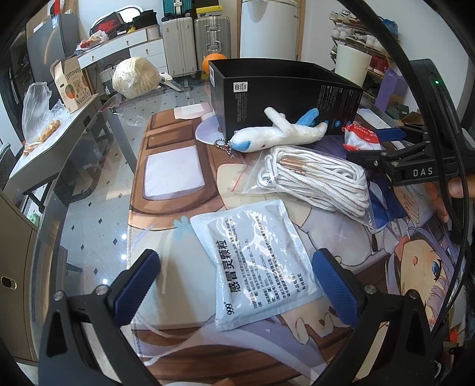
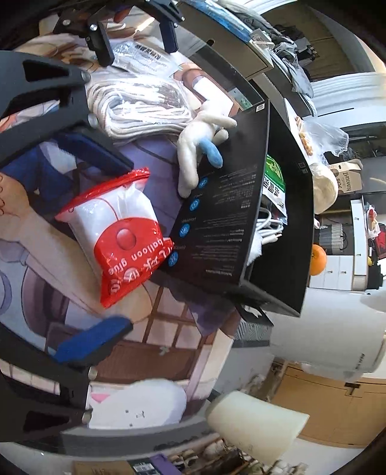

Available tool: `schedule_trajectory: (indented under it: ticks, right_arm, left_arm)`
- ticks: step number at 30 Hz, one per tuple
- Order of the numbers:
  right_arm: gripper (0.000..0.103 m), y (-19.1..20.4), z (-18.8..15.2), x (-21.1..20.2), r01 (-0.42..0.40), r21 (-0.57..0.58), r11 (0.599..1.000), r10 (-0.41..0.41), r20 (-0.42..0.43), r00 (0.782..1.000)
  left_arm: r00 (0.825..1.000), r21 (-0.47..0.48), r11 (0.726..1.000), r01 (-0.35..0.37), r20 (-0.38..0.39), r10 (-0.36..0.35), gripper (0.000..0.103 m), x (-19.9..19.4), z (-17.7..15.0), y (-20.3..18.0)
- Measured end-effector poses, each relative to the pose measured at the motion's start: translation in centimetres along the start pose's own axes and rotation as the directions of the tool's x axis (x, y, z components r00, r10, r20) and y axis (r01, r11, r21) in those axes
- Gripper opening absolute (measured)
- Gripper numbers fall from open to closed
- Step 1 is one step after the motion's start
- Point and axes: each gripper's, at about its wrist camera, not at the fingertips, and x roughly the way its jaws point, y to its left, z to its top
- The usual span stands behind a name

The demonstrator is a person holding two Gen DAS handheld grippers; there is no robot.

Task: Organize soft objects
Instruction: 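Lower the right gripper onto the red-and-white balloon glue bag and close it, then grasp the white printed medicine packet with the left gripper while the right lifts the glue bag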

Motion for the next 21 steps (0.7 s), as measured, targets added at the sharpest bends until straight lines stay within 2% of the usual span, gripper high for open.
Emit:
schedule_trajectory:
  ticks: [1,3,7,15,21]
  right_arm:
    - [0.083,0.0,-0.1,-0.2,-0.003,0.0,1.0,0.003,0.008,1.0]
    - [0.07,0.0,-0.2,-0.5,0.0,-0.002,1.0,0.0,0.016,1.0]
    - [0.058,-0.1,-0.8,-1.1,0.002,0.004,1.0,-0.002,0.025,1.0]
    - [0.057,0.4,-3.3,-3.0,0.01,0.022,1.0,-0.011,0.033,0.999]
    - [0.057,0.2,-3.9,-3.4,0.007,0.035,0.999,-0.008,0.032,0.999]
  left_arm:
    - [1.0,0.0,1.0,0.0,0.0,0.0,0.103,0.0,0.0,0.0]
    - [1.0,0.0,1.0,0.0,0.0,0.0,0.103,0.0,0.0,0.0]
    - [1.0,-0.003,1.0,0.0,0.0,0.0,0.103,0.0,0.0,0.0]
    - [1.0,-0.006,1.0,-0.004,-0.003,0.004,0.103,0.1,0.1,-0.2]
    - [1.0,-0.013,1.0,-0.005,-0.013,0.005,0.103,0.1,0.3,-0.7]
